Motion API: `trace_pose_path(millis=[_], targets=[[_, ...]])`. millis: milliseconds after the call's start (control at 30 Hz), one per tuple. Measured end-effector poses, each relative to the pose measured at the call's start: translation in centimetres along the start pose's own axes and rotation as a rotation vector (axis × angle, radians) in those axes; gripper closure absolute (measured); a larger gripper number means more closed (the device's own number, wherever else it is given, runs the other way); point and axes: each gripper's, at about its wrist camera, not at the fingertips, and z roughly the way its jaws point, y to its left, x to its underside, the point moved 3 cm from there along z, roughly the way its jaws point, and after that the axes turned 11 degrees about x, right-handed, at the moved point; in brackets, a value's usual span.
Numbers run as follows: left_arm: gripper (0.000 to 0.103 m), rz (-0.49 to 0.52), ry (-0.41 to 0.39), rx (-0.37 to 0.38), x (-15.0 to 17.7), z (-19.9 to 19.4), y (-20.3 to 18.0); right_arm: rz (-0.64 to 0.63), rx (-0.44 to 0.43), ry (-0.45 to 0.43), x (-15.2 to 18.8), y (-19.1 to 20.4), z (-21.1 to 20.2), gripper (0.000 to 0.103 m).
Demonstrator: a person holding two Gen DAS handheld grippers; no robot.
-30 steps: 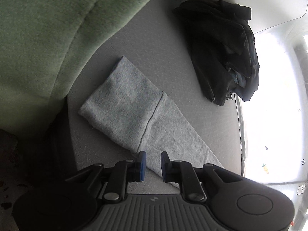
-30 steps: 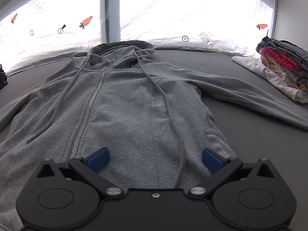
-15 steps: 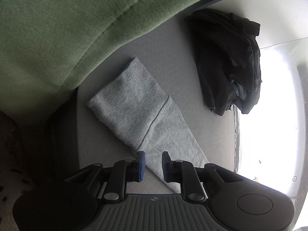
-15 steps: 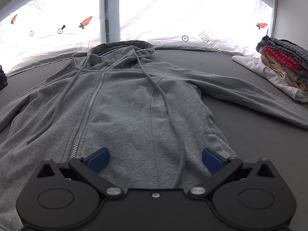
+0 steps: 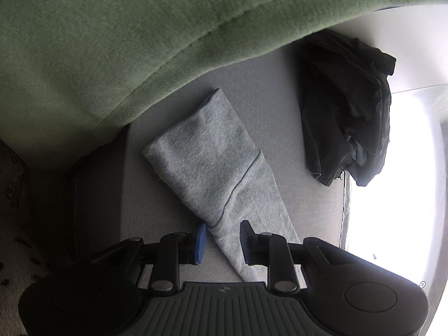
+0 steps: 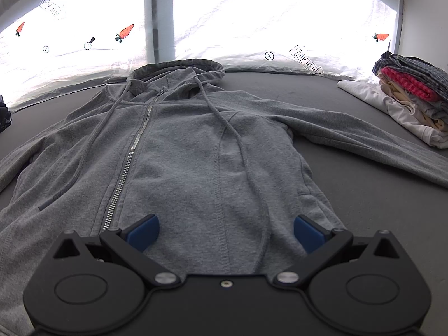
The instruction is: Fold clothes
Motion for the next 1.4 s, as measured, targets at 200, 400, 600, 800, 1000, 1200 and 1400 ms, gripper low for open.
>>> trace_pose_path(millis=[200,400,600,800,1000,1200,1400], targets=[[0.091,0.071,0.014,0.015,0.4,1.7,-1.7,0.001,-0.001,0.000,0.0,0.0,0.0,0.000],[0.092,0.335,0.131,0.212,3.2,4.9,-10.1,0.002,-0.002,0.000,0.0,0.0,0.0,0.000],[0.089,0.647,0.482,0.491,13.4,10.1,-21.3,0.003,-0.007,-0.001,0.0,-0.1,0.0,0.000],[0.068,0.810,0.675,0.400,21.2,14.5,-21.7,0.000,-0.013,0.003,-0.1,-0.2,0.1,0.000],[0.059,0.896,0.648,0.126,21.9,17.6,-19.5,-0.025,-0.042,0.064,-1.2,-0.1,0.6,0.000],[0.042,0.902,0.557,-0.002,19.4,18.8,-18.7,0.040,-0.142,0.147,-3.9,0.1,1.2,0.008],[0.039,0.889,0.577,-0.114,17.5,19.4,-16.4,0.296,-0.287,0.197,-6.6,1.3,1.7,0.018]])
